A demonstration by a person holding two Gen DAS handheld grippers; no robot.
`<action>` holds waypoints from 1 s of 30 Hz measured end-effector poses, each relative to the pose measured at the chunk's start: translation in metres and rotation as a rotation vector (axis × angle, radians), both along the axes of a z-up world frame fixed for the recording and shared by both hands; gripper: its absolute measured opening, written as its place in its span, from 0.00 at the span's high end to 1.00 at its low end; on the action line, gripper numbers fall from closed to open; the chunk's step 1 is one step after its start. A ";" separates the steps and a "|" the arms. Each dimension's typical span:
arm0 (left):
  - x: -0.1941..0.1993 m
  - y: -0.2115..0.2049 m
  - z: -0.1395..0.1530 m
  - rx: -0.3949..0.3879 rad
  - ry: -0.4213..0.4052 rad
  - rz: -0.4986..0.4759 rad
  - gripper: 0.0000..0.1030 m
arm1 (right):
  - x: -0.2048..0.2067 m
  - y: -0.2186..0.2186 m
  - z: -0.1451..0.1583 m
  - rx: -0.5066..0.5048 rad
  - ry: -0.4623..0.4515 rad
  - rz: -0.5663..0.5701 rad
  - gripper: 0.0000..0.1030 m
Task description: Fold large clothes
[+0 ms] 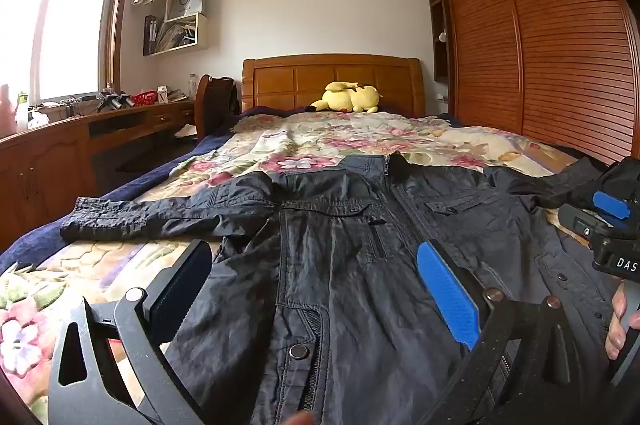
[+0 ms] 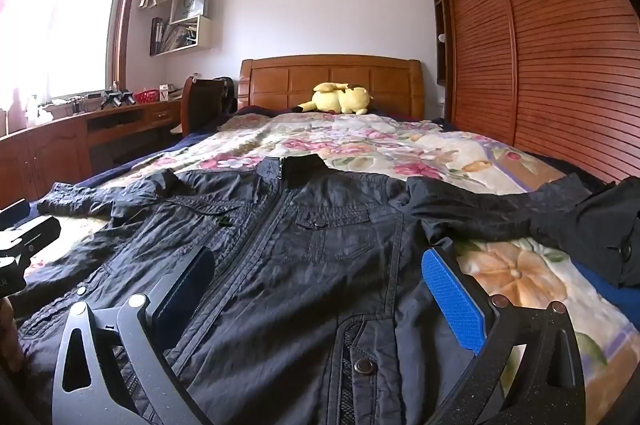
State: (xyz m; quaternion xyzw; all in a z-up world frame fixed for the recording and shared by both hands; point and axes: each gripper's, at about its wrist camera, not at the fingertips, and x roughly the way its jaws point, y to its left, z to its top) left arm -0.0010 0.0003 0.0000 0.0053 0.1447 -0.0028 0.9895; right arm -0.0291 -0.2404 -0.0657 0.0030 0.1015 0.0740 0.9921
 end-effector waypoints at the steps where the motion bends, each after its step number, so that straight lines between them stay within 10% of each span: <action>1: 0.000 0.000 0.000 -0.001 0.001 0.000 0.00 | 0.000 0.000 0.000 0.000 0.000 0.000 0.00; 30: 0.000 0.000 0.000 0.008 0.009 0.000 0.00 | -0.001 -0.001 -0.001 0.008 -0.005 0.000 0.00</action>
